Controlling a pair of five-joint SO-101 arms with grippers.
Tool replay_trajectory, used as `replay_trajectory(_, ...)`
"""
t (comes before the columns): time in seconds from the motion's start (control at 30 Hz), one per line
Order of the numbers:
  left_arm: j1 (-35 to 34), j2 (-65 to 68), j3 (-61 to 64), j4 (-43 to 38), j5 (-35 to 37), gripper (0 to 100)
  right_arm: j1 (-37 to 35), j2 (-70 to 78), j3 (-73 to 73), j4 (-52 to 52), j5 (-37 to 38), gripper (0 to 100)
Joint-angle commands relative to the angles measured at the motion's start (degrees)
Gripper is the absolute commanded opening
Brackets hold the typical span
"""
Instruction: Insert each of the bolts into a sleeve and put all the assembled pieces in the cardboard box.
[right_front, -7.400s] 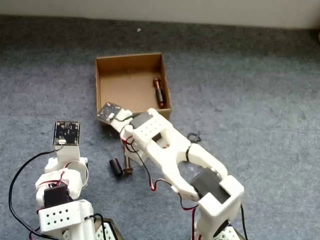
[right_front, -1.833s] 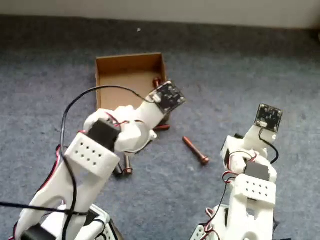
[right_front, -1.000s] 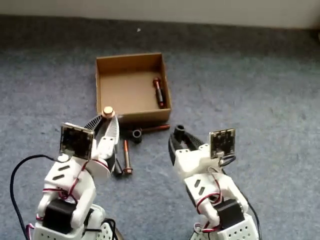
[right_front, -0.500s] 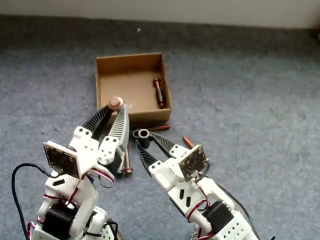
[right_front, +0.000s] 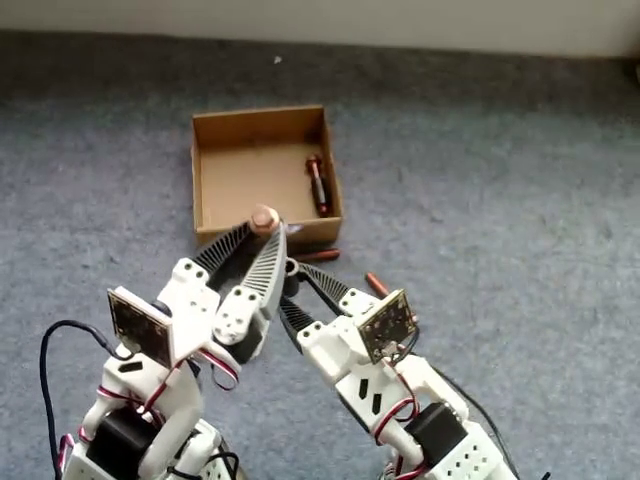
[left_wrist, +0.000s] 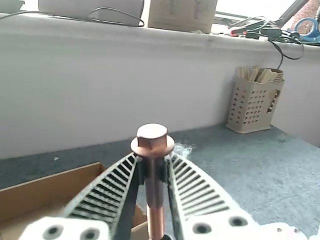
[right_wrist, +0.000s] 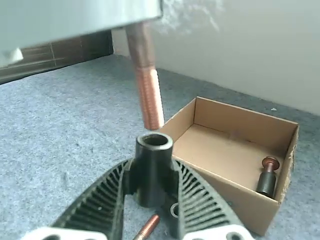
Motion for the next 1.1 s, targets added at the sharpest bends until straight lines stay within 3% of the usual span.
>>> replay_trajectory(0.0,3.3,-0.22,-0.84,0.26,0.18,1,-0.66,-0.66,7.6,-1.19,0.97,0.5)
replay_trajectory(0.13,3.47,-0.13,-0.31,0.26,-3.34,1,-0.66,-0.84,7.6,-1.19,1.14,0.5)
replay_trajectory(0.67,3.03,-0.22,0.04,6.86,-3.69,1,-0.4,-1.1,7.96,-1.19,1.23,0.5)
replay_trajectory(0.9,0.48,0.04,0.48,9.49,-4.48,13,-0.4,-1.1,7.96,-1.19,1.23,0.5)
replay_trajectory(1.07,0.31,-0.13,-0.04,12.48,-4.75,14,-0.4,-1.1,7.96,-1.19,1.23,0.5)
